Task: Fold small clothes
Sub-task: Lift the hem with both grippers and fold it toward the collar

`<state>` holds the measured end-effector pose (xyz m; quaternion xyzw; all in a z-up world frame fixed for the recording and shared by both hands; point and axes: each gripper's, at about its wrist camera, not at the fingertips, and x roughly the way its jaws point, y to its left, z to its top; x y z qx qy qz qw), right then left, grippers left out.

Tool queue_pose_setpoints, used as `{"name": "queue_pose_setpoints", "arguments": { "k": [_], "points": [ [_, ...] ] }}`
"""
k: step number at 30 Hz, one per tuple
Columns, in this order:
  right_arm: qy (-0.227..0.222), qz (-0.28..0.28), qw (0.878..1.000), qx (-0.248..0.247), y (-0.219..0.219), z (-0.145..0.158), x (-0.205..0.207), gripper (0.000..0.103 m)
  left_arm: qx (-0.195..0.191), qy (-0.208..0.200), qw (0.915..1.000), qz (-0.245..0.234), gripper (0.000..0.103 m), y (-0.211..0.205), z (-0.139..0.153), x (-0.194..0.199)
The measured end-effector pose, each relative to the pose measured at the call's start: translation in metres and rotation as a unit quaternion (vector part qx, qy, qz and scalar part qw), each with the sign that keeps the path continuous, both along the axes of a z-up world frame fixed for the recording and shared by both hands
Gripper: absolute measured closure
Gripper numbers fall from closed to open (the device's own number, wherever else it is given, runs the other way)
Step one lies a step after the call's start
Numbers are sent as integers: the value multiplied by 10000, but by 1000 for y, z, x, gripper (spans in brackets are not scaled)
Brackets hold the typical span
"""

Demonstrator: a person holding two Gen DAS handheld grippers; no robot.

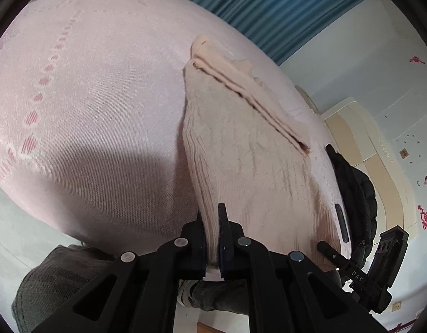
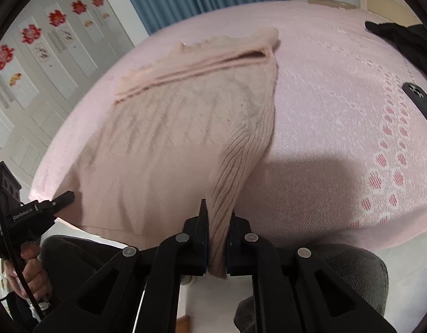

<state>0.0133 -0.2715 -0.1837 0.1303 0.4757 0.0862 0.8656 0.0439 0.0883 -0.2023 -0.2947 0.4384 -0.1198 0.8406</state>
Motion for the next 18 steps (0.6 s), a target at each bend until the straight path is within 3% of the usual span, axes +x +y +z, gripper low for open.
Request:
{"name": "queue_pose_setpoints", "arguments": {
  "k": [9,18],
  "points": [
    [-357,-217,9968,682,-24,23,7,95,-254,-473,9985,99,97,10,34,11],
    [-862,-625,9827,1518,-39,62,60,95,-353,-877,9952,254,97,8,81,70]
  ]
}}
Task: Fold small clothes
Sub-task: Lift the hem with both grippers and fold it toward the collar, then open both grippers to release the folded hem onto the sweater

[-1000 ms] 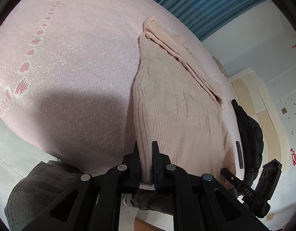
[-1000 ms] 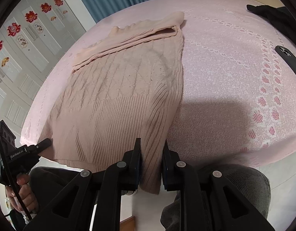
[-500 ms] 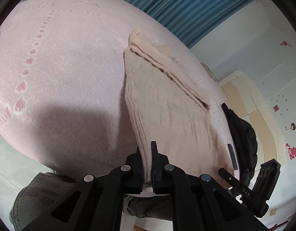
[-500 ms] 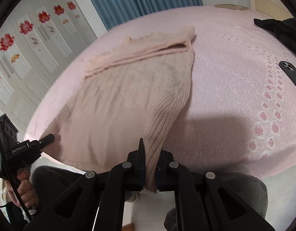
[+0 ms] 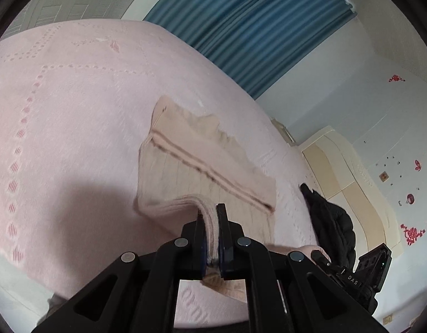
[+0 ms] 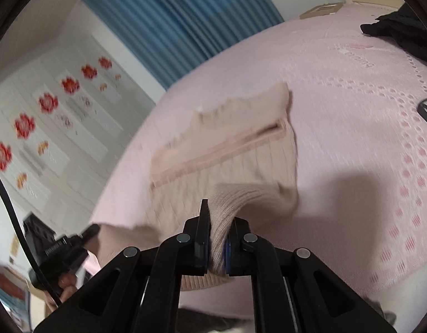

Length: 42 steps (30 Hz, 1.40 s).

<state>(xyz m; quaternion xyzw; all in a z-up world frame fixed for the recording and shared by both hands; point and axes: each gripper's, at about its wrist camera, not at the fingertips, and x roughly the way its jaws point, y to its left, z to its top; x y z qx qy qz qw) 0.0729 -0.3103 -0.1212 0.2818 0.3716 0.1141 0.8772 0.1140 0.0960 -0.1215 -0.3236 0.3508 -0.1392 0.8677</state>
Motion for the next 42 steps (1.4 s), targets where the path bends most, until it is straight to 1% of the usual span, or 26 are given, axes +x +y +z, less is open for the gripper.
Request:
{"name": "queue_pose_setpoints", "arguments": {
  "k": [5,10,14,18,22,24,28,29,30,31,32,33,34,35,36,37,38,42],
  "points": [
    [-219,-216,9993,208,0,13,45,95,8,-179,9997,170,97,-2,17,46],
    [-330,-422,9978,399,-3,18,97,95,-82,-265,9990,349,97,-2,21,96],
    [-360,-604,9964,465,-6,18,139,95,-165,-274,9981,517,97,-1,20,132],
    [-359,-697,9952,594,-12,18,178,95,-130,-239,9976,636,97,-6,18,170],
    [-306,-777,9953,488,-10,14,213,95,8,-128,9972,742,97,-14,11,209],
    [-238,-827,9952,457,-10,8,230,95,95,-65,9970,759,97,-18,5,223],
    [-16,-867,9961,138,-7,-17,253,94,276,59,9977,618,96,-27,-12,236],
    [37,-821,9966,50,-6,-24,256,93,337,73,9978,574,93,-29,-16,237],
    [111,-788,9968,-40,-5,-31,257,86,397,64,9978,534,90,-30,-21,236],
    [234,-752,9967,-173,-3,-41,258,82,418,27,9978,508,83,-31,-28,235],
    [312,-723,9966,-250,-2,-46,257,82,437,80,9979,464,80,-33,-34,236],
    [398,-685,9962,-368,0,-52,256,82,501,217,9979,361,80,-35,-38,238],
    [423,-676,9958,-442,1,-54,256,82,539,366,9976,250,80,-38,-41,240],
    [438,-662,9955,-520,1,-56,255,81,447,357,9980,267,79,-37,-42,237],
    [435,-635,9952,-608,2,-56,254,78,340,323,9984,318,78,-36,-43,236],
    [419,-639,9950,-648,3,-55,253,75,253,325,9985,366,74,-36,-45,235],
    [407,-651,9950,-641,4,-55,251,74,263,356,9984,353,71,-37,-45,235],
    [328,-562,9956,-680,7,-52,246,72,302,366,9983,334,69,-40,-46,232]
  ]
}}
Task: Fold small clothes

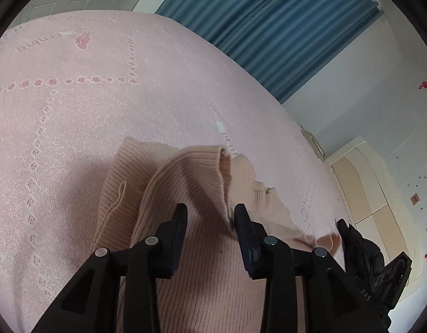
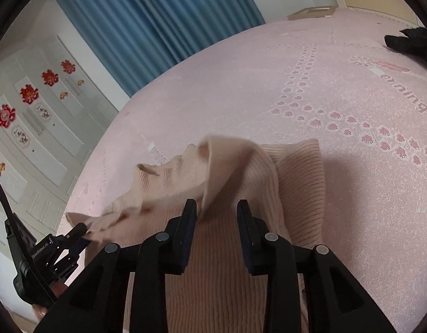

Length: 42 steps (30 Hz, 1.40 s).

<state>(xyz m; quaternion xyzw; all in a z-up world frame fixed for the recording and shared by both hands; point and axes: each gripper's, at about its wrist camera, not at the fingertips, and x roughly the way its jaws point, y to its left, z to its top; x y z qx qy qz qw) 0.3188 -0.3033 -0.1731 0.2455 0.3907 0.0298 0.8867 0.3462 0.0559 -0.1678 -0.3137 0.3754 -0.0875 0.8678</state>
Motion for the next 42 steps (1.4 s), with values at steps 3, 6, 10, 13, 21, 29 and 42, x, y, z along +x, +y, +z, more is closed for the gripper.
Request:
{"name": "queue_pose_setpoints", "arguments": {
  "k": [3,6,10,13,21,29,42],
  "points": [
    [-22,-32,10000,-89,2,0,-2,72,32,-30,10000,46,67,-1,1,-3],
    [23,-73,10000,-9,2,0,-3,72,-2,-26,9999,120,66,-1,1,-1],
    [90,-182,9998,29,-2,-2,-3,72,3,-26,9998,216,63,3,0,-2],
    [92,-226,9997,67,-3,-1,-3,72,-115,34,9995,285,62,7,-3,0],
    [-25,-44,9997,-243,6,6,-8,72,143,0,9997,183,62,-2,-1,-6],
    [-253,392,9985,-280,23,22,-24,68,460,-134,9988,22,62,-14,6,-35],
    [233,920,9948,-373,59,-2,-128,57,517,481,9974,-115,62,-15,-22,-133]
  ]
}}
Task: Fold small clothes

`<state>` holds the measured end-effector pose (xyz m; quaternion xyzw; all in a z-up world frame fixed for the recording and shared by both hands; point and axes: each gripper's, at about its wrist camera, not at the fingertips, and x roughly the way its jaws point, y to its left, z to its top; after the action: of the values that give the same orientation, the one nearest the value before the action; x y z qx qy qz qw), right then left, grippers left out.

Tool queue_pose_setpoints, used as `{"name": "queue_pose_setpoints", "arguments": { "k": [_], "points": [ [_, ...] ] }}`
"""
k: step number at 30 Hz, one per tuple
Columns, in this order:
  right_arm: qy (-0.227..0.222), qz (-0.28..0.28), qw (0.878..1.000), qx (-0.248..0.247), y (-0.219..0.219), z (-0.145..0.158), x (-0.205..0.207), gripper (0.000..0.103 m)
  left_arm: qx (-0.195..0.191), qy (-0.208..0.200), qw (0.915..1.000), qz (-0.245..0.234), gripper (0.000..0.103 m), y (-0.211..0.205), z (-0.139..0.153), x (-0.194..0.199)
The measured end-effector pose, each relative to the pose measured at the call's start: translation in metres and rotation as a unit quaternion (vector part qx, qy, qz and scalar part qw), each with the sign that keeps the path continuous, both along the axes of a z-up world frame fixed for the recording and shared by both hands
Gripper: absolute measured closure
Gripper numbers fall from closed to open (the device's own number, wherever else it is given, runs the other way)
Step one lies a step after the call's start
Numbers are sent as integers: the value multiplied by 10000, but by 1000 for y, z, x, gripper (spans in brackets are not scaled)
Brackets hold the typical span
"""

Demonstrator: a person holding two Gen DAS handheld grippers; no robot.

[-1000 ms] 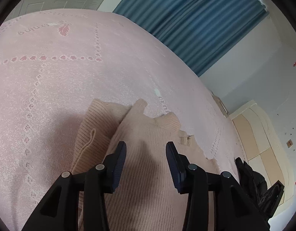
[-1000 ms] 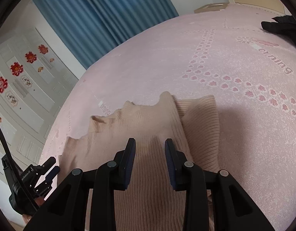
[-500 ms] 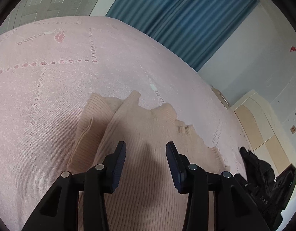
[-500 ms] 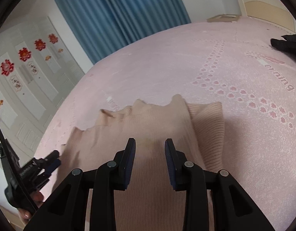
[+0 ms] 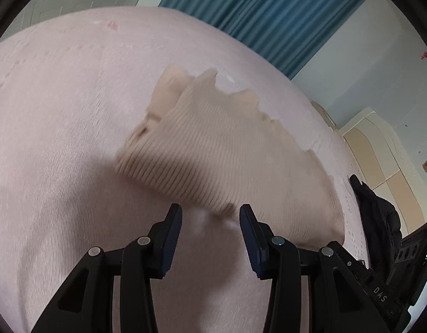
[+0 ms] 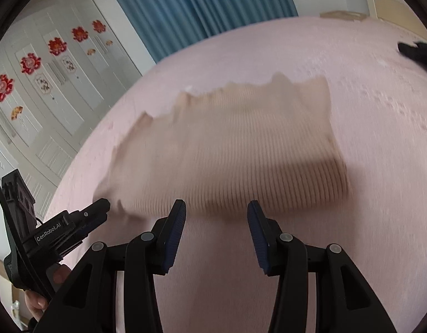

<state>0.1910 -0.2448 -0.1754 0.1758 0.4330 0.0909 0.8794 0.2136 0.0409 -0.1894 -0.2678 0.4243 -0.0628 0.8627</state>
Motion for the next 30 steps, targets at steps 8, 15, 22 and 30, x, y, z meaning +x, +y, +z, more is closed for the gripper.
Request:
{"name": "queue_pose_setpoints", "arguments": {
  "k": [8,15,22,30],
  "points": [
    [696,-353,9969,89,-19,-26,9,57,-910,288,9954,120,62,28,-29,17],
    [806,-702,9919,691,-46,-33,32,57,-1341,284,9902,282,64,42,-35,50],
    [760,-1006,9881,881,-58,-36,47,59,-1250,336,9906,445,81,48,-35,64],
    [374,-1072,9916,624,-53,-27,45,94,-935,105,9946,427,92,41,-24,57]
  ]
}}
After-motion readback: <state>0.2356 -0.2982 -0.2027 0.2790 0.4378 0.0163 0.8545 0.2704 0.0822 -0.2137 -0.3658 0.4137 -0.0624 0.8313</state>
